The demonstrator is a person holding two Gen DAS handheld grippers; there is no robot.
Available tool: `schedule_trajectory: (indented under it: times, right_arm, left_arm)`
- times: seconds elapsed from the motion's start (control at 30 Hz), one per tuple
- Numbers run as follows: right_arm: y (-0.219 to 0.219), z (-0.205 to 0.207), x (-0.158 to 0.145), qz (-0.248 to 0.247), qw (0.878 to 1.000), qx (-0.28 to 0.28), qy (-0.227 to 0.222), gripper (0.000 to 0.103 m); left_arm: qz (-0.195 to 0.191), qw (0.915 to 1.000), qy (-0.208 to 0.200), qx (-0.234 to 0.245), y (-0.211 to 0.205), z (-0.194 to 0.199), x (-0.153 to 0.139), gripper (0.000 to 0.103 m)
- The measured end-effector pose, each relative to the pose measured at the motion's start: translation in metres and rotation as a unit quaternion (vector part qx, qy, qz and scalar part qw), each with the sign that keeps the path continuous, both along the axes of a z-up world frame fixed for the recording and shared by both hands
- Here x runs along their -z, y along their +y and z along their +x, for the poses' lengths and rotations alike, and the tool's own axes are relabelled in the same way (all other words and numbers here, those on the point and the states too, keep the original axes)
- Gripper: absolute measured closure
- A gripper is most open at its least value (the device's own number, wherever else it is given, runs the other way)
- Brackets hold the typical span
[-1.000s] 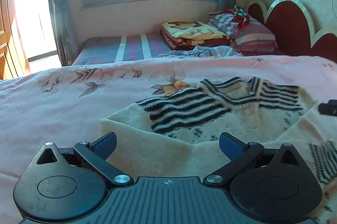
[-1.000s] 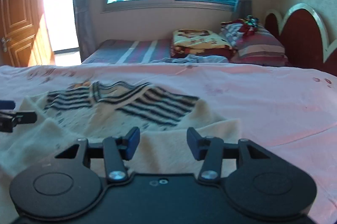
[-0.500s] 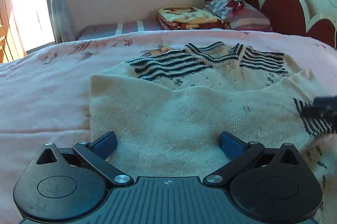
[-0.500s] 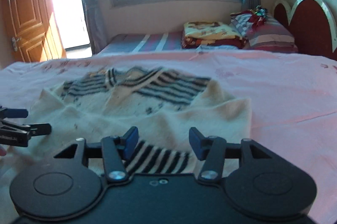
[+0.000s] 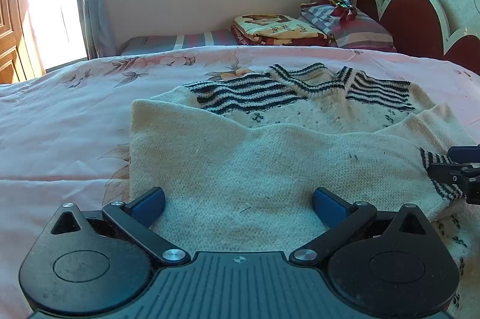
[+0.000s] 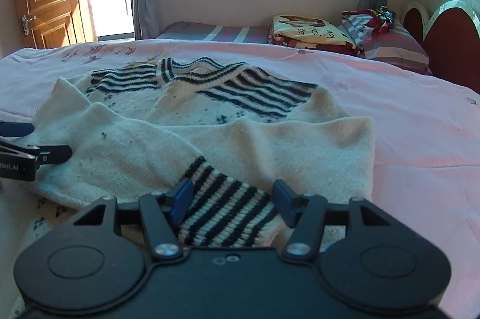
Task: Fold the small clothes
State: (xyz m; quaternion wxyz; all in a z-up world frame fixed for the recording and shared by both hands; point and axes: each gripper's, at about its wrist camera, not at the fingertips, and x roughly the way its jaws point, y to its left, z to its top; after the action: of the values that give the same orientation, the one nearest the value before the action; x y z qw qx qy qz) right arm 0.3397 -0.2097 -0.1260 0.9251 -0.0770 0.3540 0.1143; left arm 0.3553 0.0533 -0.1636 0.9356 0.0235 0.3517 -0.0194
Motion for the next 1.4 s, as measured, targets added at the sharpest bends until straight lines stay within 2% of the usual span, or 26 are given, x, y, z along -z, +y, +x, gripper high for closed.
schedule_trajectory:
  times: [0.5,0.7,1.03,1.17,1.2,1.27,1.3,1.37,1.4]
  right_arm:
    - [-0.008,0.002,-0.001,0.003,0.999,-0.033,0.008,0.04]
    - [-0.011,0.001,0.0,0.006,0.999,-0.043,0.005,0.039]
    - [-0.014,0.0,0.001,0.009,0.999,-0.054,0.0,0.039]
    - [-0.014,0.003,-0.002,0.004,0.998,-0.059,0.007,0.037]
    - [-0.016,0.003,-0.009,0.009,0.998,-0.052,0.015,0.041]
    - [-0.034,-0.015,-0.035,0.069,0.996,-0.058,-0.007,0.048]
    - [-0.043,-0.026,-0.044,0.091,0.993,-0.067,-0.012,0.048]
    - [-0.067,-0.05,-0.052,0.128,0.989,-0.07,0.028,0.046]
    - [-0.08,-0.061,-0.05,0.151,0.984,-0.07,0.054,0.047]
  left_arm:
    - [0.035,0.9989,-0.001,-0.032,-0.015,-0.006,-0.003,0.0]
    - [0.029,0.9986,0.007,-0.043,-0.015,-0.005,-0.003,0.0]
    - [0.043,0.9977,0.008,-0.052,-0.02,-0.006,-0.004,0.0]
    - [0.052,0.997,0.021,-0.054,-0.021,-0.005,-0.011,0.0]
    - [0.059,0.9964,0.023,-0.055,-0.021,-0.008,-0.018,0.0]
    - [0.065,0.9972,0.003,-0.036,-0.018,-0.031,-0.035,0.0]
    - [0.058,0.998,0.001,-0.025,-0.013,-0.045,-0.041,0.0]
    - [0.031,0.9993,0.015,-0.012,0.004,-0.081,-0.046,0.0]
    - [0.018,0.9995,0.023,-0.008,0.013,-0.099,-0.047,0.004]
